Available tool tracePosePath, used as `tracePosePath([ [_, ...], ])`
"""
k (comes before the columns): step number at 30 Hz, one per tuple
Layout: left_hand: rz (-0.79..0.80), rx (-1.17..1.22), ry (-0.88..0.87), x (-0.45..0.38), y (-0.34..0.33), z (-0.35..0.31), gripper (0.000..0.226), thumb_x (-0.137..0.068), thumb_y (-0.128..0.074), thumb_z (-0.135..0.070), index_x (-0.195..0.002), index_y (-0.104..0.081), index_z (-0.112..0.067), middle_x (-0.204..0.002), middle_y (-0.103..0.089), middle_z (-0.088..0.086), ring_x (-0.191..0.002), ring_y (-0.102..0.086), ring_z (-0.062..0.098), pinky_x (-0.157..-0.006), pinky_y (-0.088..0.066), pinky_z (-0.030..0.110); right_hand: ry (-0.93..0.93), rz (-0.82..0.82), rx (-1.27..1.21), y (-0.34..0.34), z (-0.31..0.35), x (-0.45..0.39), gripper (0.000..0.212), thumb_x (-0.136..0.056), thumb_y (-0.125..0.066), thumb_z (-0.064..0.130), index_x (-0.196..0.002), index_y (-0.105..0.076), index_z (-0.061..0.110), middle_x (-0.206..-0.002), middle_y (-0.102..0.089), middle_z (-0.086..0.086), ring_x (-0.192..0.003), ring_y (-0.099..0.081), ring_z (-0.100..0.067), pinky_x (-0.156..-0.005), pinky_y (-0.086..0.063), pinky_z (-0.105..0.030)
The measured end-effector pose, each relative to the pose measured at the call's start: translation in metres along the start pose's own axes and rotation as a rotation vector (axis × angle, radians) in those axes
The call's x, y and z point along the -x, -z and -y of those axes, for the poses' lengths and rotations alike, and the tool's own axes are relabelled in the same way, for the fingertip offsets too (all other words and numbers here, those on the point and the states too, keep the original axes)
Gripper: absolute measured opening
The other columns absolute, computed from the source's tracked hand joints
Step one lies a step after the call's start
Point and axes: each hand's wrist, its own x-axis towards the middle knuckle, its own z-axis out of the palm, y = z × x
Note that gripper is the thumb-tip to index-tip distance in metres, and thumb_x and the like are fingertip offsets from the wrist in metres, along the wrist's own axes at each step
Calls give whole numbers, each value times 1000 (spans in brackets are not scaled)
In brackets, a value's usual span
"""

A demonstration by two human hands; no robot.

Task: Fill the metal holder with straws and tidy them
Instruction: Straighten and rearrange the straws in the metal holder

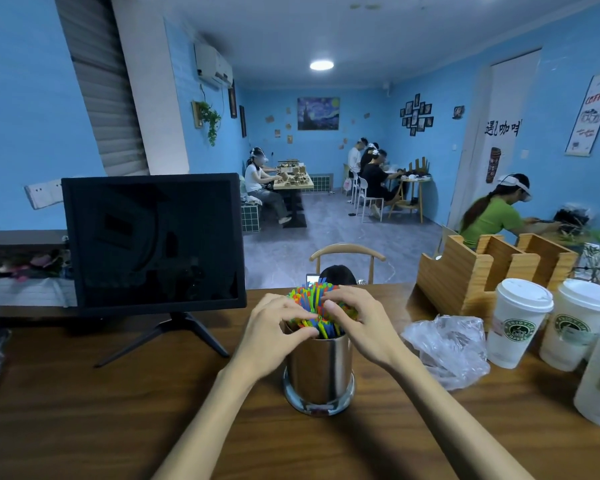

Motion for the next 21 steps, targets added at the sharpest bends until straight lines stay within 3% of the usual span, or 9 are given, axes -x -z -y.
tracePosePath([
  [3,-33,4,12,-3,2,-3,19,-73,-89,-36,-90,-82,-33,-91,-69,-25,-106,-57,2,-92,-43,14,42,-44,-17,-2,1,2,18,-98,-66,32,-103,-78,19,-108,-71,17,-115,-48,16,-99,-30,-6],
  [8,-62,-28,-9,-6,4,-9,25,-75,-88,-29,-98,-80,-34,-93,-66,-18,-97,-54,3,-87,-38,9,73,-40,17,-2,2,4,40,-93,-59,56,-107,-78,25,-113,-71,19,-121,-53,2,-105,-34,-14],
  [11,-101,-67,-16,-5,4,-12,27,-75,-88,-25,-100,-80,-31,-91,-70,-21,-92,-57,3,-85,-40,7,89,-4,37,-4,3,5,36,-92,-62,56,-108,-78,29,-113,-71,20,-119,-55,2,-106,-33,-15],
  [16,-160,-58,56,-2,1,-17,28,-74,-88,-16,-96,-81,-32,-82,-61,-34,-85,-62,1,-78,-46,9,80,-5,21,-6,5,5,31,-91,-64,56,-100,-80,31,-107,-71,22,-113,-58,1,-104,-42,-30],
  [21,-83,256,235,-7,7,-22,36,-82,-81,-9,-111,-77,-30,-94,-77,-15,-94,-71,-2,-87,-55,20,71,4,44,-13,8,2,38,-80,-71,68,-98,-79,35,-107,-70,23,-112,-59,1,-103,-44,-36],
])
